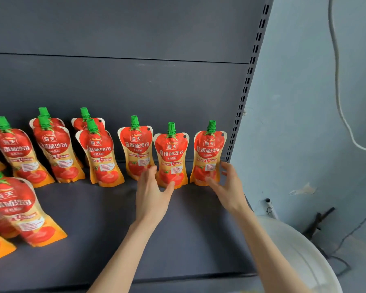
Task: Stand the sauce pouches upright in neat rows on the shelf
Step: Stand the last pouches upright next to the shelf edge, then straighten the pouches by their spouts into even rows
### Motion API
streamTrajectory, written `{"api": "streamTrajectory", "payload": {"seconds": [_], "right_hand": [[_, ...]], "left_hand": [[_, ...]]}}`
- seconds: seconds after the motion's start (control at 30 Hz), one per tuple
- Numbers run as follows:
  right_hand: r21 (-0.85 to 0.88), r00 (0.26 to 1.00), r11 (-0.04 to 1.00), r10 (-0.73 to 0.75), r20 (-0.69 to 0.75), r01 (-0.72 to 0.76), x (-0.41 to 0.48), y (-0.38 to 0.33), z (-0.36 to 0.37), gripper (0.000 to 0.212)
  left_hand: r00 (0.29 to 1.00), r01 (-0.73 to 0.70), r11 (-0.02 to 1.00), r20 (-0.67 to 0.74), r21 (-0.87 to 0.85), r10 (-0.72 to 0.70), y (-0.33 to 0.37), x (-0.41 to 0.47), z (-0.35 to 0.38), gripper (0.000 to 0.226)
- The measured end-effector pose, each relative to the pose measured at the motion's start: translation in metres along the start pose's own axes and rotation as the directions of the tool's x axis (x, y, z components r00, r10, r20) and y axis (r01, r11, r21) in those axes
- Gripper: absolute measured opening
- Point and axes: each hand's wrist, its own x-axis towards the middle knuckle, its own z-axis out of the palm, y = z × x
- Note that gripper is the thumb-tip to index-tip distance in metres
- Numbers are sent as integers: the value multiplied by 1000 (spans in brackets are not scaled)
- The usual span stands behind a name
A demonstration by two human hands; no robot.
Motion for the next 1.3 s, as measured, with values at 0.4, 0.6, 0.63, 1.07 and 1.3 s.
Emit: {"api": "streamTrajectory", "payload": {"seconds": [0.4,0.6,0.63,1.07,1.3], "right_hand": [[-111,934,928,-355,38,357,-122,-49,-38,15],[-76,913,921,-363,187,382,-196,-57,-11,15],[-63,906,920,-366,210,387,-205,-62,-5,15],[114,791,851,-519,324,513,-262,-191,123,18],[155,751,810,-583,309,565,-295,-290,255,21]], "left_hand": [[955,-287,957,-88,-39,283,28,-111,-90,23],[982,-178,984,-55,8,179,-8,-190,-131,19],[987,-152,988,-58,19,153,-14,-198,-141,18],[960,-42,999,-279,-21,35,-94,-203,-312,18],[954,-50,999,-297,13,51,-183,-166,-439,20]]}}
